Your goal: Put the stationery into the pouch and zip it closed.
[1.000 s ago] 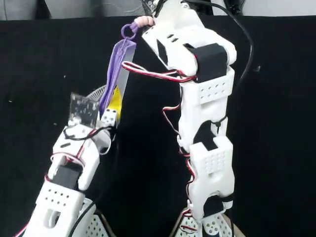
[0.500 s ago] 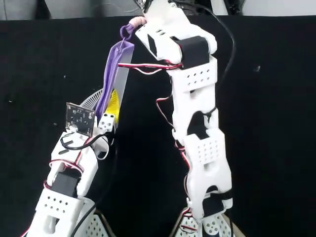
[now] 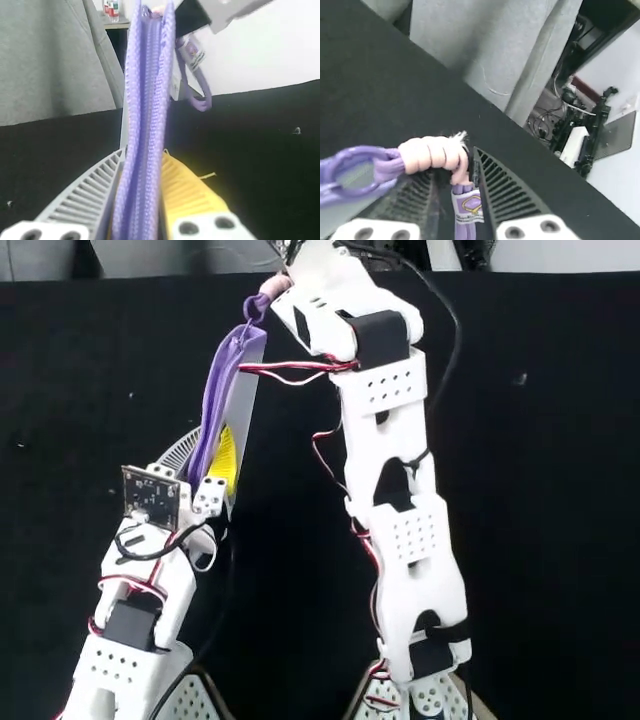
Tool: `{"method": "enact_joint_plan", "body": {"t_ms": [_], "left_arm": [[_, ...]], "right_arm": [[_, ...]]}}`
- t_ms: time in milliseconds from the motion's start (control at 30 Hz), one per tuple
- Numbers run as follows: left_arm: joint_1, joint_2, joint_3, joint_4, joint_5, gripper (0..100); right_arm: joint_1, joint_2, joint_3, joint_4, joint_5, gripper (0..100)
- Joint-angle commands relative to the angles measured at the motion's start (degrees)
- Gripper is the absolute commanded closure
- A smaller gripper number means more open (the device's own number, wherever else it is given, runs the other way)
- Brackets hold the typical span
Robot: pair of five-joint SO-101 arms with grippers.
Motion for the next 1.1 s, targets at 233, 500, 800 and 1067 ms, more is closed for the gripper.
{"method": "enact_joint_plan", "body": {"t_ms": [233,500,800,1067], "left_arm": [[-1.6,-5.1,-0.7,-0.8,0.9,97],[-2.3,-5.1,-1.0,-0.8,1.0,97],[-6.6,-5.2,-2.7,-0.8,4.8,97],[-6.7,-5.2,-2.7,-0.8,4.9,97]], "right_arm": [[7.4,3.1,-2.1,-5.5,2.2,98.7],[8.1,3.6,-2.1,-5.9,2.3,98.7],[9.8,3.4,2.9,-9.8,2.3,98.7],[11.0,3.6,4.4,-11.5,2.4,98.7]]}}
